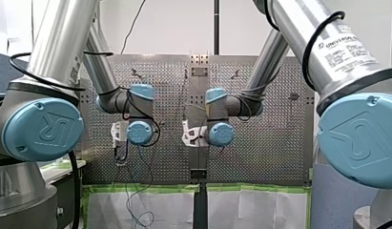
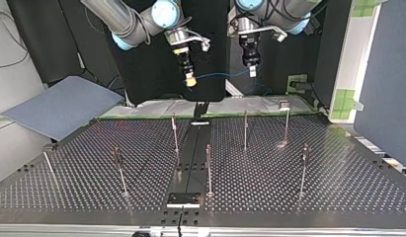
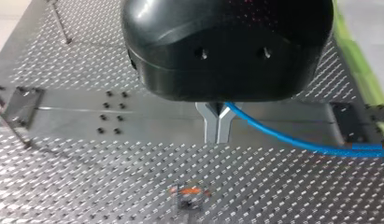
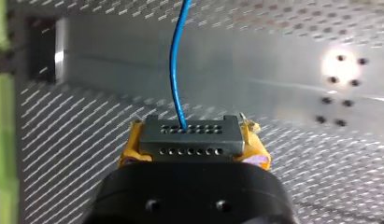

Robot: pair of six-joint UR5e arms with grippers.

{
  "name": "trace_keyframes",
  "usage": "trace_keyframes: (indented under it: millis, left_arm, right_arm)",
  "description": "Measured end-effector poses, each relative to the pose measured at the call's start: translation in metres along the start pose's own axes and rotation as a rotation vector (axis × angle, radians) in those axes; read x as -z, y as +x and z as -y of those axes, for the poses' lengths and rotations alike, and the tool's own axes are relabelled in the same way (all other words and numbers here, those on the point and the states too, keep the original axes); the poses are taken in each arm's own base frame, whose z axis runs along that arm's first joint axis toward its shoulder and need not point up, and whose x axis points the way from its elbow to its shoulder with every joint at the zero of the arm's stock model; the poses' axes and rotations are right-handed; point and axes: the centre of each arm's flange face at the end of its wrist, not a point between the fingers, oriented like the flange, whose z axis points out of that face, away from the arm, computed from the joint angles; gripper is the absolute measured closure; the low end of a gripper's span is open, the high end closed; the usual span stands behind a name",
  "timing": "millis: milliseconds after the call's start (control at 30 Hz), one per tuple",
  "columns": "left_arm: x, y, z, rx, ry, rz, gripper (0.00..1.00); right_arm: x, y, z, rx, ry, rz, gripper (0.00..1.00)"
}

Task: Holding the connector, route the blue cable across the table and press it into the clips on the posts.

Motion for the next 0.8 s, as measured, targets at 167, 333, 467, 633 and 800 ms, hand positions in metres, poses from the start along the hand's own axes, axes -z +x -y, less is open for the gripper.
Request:
trace_keyframes:
  millis: [167,333,467,633,800]
  left_arm:
    - [-0.011,-0.025,0.004,0.006,-0.042,0.034,1.0]
    - [-0.021,-0.051,0.006,0.012,-0.084,0.066,1.0]
    - [-0.029,-0.073,0.006,0.029,-0.122,0.09,1.0]
    - [-0.034,-0.094,0.002,0.044,-0.17,0.109,1.0]
    - [-0.033,-0.111,-0.012,0.048,-0.235,0.11,1.0]
  right_arm:
    - [-0.01,0.039,0.002,-0.018,0.028,-0.045,1.0]
    - [-0.015,0.072,0.004,-0.023,0.058,-0.083,1.0]
    - [-0.018,0.103,0.006,-0.031,0.08,-0.117,1.0]
    - [-0.019,0.149,0.006,-0.061,0.107,-0.165,1.0]
    - [-0.021,0.178,0.007,-0.093,0.133,-0.186,1.0]
